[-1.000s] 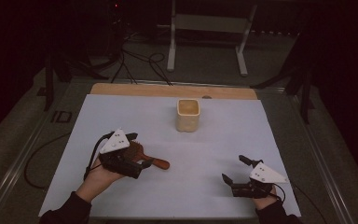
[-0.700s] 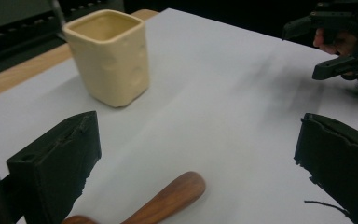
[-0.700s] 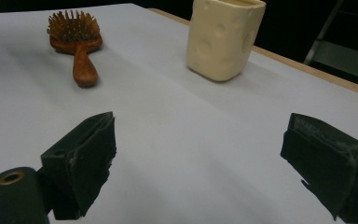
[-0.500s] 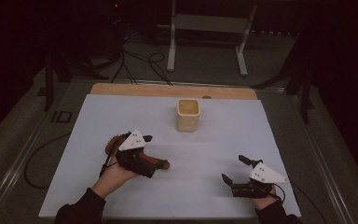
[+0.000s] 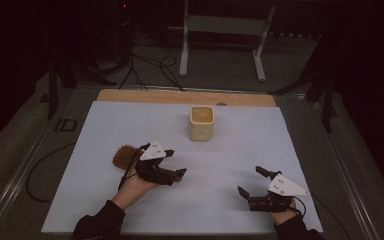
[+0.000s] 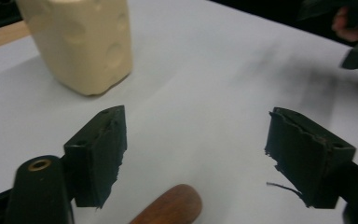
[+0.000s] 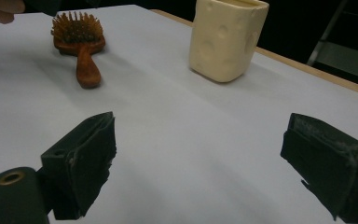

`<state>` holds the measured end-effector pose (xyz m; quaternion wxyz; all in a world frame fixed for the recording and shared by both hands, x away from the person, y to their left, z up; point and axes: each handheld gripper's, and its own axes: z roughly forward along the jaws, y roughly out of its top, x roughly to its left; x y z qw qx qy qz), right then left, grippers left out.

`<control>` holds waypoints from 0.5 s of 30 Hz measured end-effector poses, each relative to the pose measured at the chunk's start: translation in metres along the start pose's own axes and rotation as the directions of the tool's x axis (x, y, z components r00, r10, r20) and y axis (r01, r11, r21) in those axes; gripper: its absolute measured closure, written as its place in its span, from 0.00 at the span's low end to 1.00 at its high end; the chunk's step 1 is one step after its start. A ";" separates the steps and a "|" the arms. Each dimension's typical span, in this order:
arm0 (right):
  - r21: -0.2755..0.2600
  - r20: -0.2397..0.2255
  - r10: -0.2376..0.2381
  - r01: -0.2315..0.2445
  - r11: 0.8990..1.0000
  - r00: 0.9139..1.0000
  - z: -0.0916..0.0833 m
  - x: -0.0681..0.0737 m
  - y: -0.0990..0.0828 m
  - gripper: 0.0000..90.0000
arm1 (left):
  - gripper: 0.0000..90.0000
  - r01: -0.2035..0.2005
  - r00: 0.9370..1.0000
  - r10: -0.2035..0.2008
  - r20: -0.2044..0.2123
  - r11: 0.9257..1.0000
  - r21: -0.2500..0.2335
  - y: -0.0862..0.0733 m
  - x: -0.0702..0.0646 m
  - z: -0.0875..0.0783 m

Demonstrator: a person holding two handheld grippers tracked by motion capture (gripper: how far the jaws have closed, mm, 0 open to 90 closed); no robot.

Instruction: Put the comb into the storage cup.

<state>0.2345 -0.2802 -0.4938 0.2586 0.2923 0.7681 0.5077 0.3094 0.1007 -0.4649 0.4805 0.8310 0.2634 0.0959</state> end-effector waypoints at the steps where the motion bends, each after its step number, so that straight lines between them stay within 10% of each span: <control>1: 0.001 0.001 -0.003 0.003 1.000 1.000 0.000 0.000 0.000 0.11 | 0.29 0.000 1.000 0.000 -0.001 1.000 0.005 -0.001 0.000 0.002; 15: 0.000 -0.002 0.001 -0.001 1.000 1.000 0.000 0.000 0.000 0.11 | 0.68 0.067 0.994 -0.061 -0.087 0.996 0.067 -0.011 0.007 0.019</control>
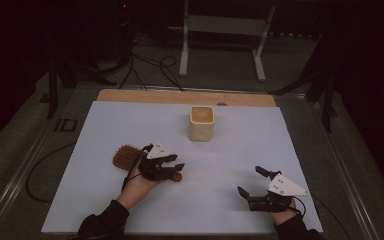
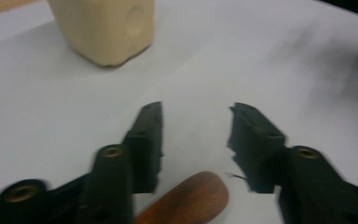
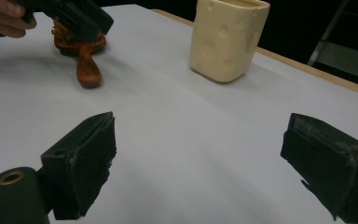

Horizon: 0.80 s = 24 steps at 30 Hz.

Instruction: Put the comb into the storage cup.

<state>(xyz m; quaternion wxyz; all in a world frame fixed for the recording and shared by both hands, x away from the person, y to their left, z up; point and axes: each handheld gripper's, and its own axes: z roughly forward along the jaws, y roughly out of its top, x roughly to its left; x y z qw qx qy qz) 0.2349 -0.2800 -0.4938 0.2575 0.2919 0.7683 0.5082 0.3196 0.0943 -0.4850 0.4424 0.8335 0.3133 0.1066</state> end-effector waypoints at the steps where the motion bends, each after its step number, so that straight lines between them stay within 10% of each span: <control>1: 0.000 0.001 0.001 -0.001 1.000 1.000 0.000 0.000 0.000 0.11 | 0.75 0.003 1.000 -0.003 -0.011 1.000 0.003 0.000 0.000 0.001; 10: -0.003 0.000 0.003 -0.003 1.000 1.000 0.000 0.000 0.000 0.11 | 0.98 0.021 0.999 -0.019 -0.039 0.998 0.051 0.000 0.002 0.009; 24: -0.005 -0.002 0.001 -0.001 1.000 1.000 0.000 0.000 0.000 0.11 | 1.00 0.049 0.995 -0.034 -0.089 0.985 0.166 -0.006 0.001 0.023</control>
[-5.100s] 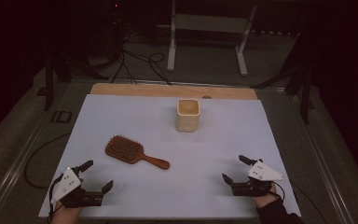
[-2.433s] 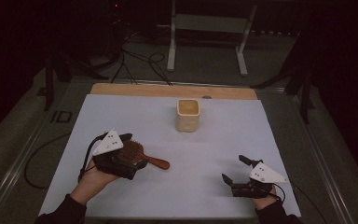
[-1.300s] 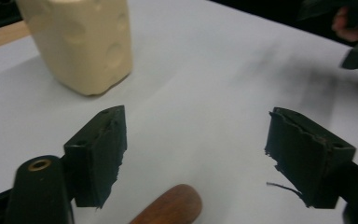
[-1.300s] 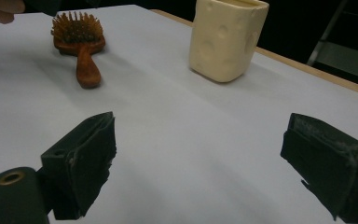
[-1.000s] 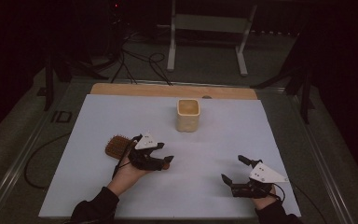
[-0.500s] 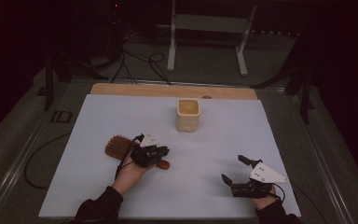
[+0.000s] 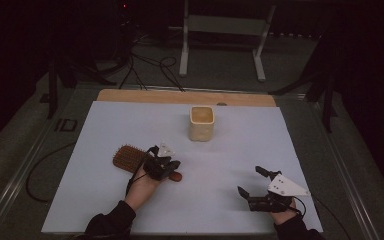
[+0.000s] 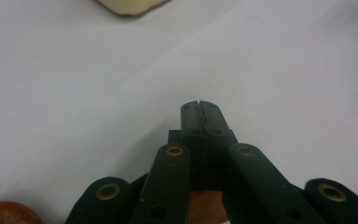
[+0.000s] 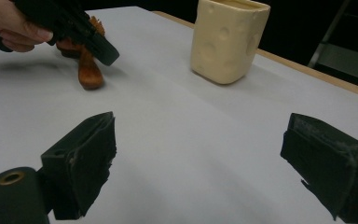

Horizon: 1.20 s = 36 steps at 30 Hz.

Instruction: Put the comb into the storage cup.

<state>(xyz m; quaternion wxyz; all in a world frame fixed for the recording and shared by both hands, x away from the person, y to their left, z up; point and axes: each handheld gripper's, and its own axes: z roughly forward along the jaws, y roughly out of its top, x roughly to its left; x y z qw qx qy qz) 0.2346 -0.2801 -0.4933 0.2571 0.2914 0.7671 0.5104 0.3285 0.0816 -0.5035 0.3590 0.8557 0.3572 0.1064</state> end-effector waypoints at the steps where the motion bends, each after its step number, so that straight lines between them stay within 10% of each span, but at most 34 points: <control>1: 0.000 -0.002 0.005 -0.005 1.000 1.000 0.000 0.000 0.000 0.11 | 1.00 0.000 1.000 0.000 0.000 1.000 0.000 0.000 0.000 0.000; 36: 0.010 -0.005 0.003 -0.003 1.000 1.000 0.002 0.000 0.000 0.11 | 1.00 -0.015 0.999 0.011 0.030 0.992 0.123 -0.029 -0.008 -0.024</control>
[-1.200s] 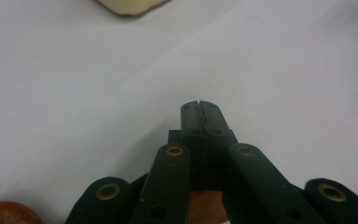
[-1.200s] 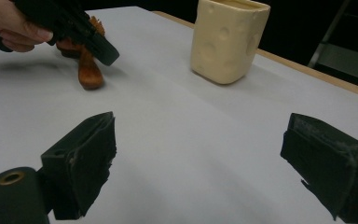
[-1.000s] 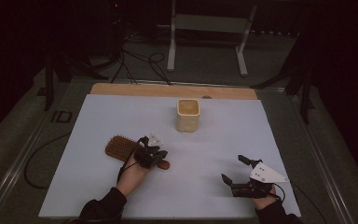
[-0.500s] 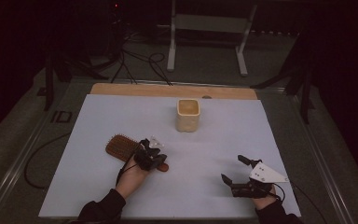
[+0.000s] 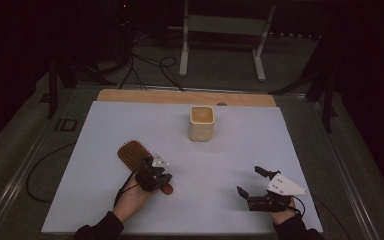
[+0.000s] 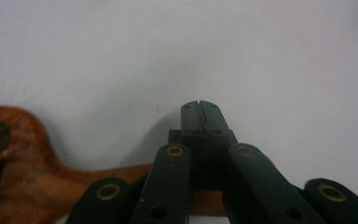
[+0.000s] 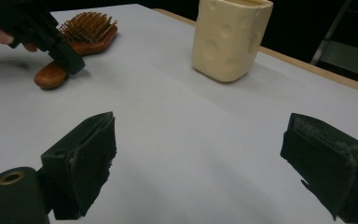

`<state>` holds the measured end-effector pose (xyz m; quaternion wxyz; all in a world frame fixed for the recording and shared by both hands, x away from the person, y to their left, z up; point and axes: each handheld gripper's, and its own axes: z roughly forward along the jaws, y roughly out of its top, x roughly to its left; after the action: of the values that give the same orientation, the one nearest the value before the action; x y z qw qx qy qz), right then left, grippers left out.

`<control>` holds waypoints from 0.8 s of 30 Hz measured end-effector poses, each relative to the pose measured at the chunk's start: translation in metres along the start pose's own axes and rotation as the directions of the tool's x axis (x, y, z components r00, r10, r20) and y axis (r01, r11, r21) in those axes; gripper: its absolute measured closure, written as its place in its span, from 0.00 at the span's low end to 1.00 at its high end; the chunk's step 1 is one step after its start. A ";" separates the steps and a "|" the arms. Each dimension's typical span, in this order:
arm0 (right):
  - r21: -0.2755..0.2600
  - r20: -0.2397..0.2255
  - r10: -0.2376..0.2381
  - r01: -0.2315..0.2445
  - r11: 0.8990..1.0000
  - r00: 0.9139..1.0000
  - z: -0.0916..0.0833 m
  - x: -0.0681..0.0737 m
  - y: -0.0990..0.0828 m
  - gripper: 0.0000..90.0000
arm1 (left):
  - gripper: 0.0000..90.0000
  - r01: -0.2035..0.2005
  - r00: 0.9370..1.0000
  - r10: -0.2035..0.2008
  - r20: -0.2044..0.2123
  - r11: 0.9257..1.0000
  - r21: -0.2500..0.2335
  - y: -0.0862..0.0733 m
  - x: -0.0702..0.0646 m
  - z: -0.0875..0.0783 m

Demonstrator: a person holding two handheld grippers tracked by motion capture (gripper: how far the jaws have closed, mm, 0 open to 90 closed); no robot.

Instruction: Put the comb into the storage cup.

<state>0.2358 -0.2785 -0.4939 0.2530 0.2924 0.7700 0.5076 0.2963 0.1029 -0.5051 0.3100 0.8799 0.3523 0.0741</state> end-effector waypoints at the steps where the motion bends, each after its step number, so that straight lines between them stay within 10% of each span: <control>1: 0.000 0.000 0.000 0.000 1.000 1.000 0.000 0.000 0.000 0.11 | 1.00 0.000 1.000 0.000 0.000 1.000 0.000 0.000 0.000 0.000; 24: -0.003 0.000 0.000 0.000 1.000 1.000 0.000 0.000 0.001 0.11 | 1.00 0.031 0.999 -0.029 -0.043 0.998 0.050 -0.046 0.011 -0.036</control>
<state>0.2358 -0.2780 -0.4935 0.2532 0.2921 0.7693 0.5087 0.2652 0.1543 -0.5048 0.2813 0.8803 0.3737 0.0789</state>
